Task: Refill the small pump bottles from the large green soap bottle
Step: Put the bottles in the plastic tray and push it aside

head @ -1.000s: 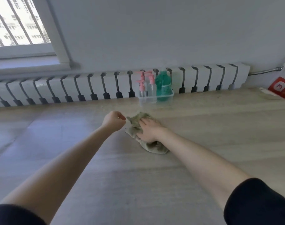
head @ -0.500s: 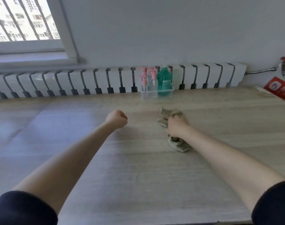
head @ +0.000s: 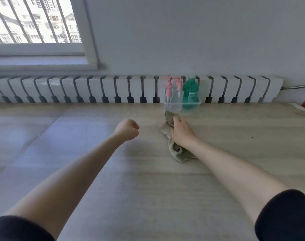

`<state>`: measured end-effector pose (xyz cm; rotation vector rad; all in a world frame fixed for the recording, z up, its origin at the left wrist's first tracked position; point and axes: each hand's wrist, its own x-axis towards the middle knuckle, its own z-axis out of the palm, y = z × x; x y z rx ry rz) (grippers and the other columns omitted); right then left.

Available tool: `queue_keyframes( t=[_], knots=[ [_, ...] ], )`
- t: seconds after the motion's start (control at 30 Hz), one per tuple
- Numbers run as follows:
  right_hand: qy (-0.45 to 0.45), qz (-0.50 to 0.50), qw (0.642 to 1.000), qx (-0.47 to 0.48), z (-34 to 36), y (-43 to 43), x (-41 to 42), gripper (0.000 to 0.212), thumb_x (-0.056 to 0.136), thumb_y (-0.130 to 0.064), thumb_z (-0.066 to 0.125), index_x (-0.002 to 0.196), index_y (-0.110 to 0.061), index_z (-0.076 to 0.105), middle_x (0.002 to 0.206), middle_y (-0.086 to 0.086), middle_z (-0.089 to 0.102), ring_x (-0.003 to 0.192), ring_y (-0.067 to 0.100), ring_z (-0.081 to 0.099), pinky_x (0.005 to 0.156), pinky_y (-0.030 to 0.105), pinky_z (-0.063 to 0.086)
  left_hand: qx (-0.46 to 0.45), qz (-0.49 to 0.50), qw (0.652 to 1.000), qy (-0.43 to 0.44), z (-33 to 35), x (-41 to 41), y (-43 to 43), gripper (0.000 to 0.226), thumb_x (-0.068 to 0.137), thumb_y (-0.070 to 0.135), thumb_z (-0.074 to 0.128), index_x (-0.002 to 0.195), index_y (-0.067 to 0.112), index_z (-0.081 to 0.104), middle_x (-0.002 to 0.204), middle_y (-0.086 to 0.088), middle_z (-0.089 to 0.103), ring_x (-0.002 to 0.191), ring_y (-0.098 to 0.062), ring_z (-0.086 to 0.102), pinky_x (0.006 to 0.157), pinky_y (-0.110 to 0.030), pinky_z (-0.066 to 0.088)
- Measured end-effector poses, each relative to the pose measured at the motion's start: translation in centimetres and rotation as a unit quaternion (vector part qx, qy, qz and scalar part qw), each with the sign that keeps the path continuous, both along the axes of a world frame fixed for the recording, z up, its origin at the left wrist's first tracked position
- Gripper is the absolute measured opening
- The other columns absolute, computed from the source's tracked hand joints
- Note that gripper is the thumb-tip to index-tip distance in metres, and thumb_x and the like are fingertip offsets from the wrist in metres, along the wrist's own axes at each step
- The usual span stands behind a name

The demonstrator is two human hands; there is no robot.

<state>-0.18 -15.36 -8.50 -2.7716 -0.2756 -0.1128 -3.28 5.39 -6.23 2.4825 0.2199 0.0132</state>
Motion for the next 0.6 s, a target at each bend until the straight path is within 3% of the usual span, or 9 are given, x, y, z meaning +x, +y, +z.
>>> queue_keyframes(
  t=[0.07,0.17,0.4,0.47,0.53,0.6],
  knots=[
    [0.102,-0.004,0.989,-0.104,-0.5,2.6,1.4,0.059,0.096,-0.028,0.042,0.146,-0.001,0.024,0.149,0.024,0.024,0.135,0.039,0.029,0.108,0.043,0.032,-0.008,0.003,1.0,0.001,-0.2,1.7,1.2,0.031,0.085,-0.001,0.051,0.113,0.007,0.064,0.111,-0.007,0.061,0.097,-0.019,0.056,0.084,-0.028,0.049],
    [0.155,0.078,0.977,-0.122,-0.5,7.4,4.0,0.069,0.096,-0.029,0.037,0.151,-0.003,0.004,0.156,0.022,0.003,0.143,0.04,0.012,0.116,0.046,0.02,-0.02,0.013,1.0,-0.002,-0.5,4.1,2.6,0.031,0.084,-0.002,0.051,0.111,0.008,0.064,0.114,-0.008,0.062,0.098,-0.018,0.055,0.083,-0.027,0.047],
    [0.196,0.072,0.974,-0.087,0.8,15.6,12.4,0.078,0.094,-0.022,0.048,0.15,0.0,-0.001,0.156,0.021,0.001,0.143,0.037,0.015,0.115,0.042,0.025,-0.02,0.091,0.994,-0.063,-1.2,7.1,6.1,0.047,0.077,-0.008,0.045,0.117,0.009,0.062,0.118,-0.008,0.06,0.108,-0.021,0.055,0.088,-0.031,0.047],
    [0.187,0.063,0.979,-0.06,1.0,17.3,14.0,0.078,0.091,-0.017,0.052,0.15,0.002,0.004,0.155,0.022,0.01,0.139,0.037,0.025,0.112,0.041,0.031,-0.013,0.124,0.989,-0.081,-1.4,7.2,6.9,0.046,0.077,-0.008,0.045,0.117,0.01,0.061,0.113,-0.008,0.06,0.101,-0.02,0.054,0.083,-0.03,0.047],
    [0.175,0.124,0.976,-0.042,1.1,18.9,14.5,0.062,0.088,-0.012,0.054,0.145,-0.002,0.03,0.147,0.018,0.034,0.129,0.032,0.042,0.103,0.037,0.042,-0.014,0.149,0.985,-0.085,-1.5,7.3,7.6,0.041,0.079,-0.007,0.046,0.114,0.009,0.06,0.107,-0.008,0.057,0.094,-0.019,0.051,0.077,-0.029,0.044],
    [0.185,0.217,0.958,-0.029,1.0,19.7,13.9,0.041,0.086,-0.011,0.055,0.126,-0.015,0.055,0.128,0.005,0.054,0.113,0.026,0.054,0.091,0.035,0.049,-0.016,0.164,0.982,-0.095,-1.5,7.8,7.9,0.031,0.081,-0.002,0.051,0.11,0.008,0.061,0.102,-0.007,0.057,0.092,-0.021,0.053,0.074,-0.031,0.044]
  ],
)
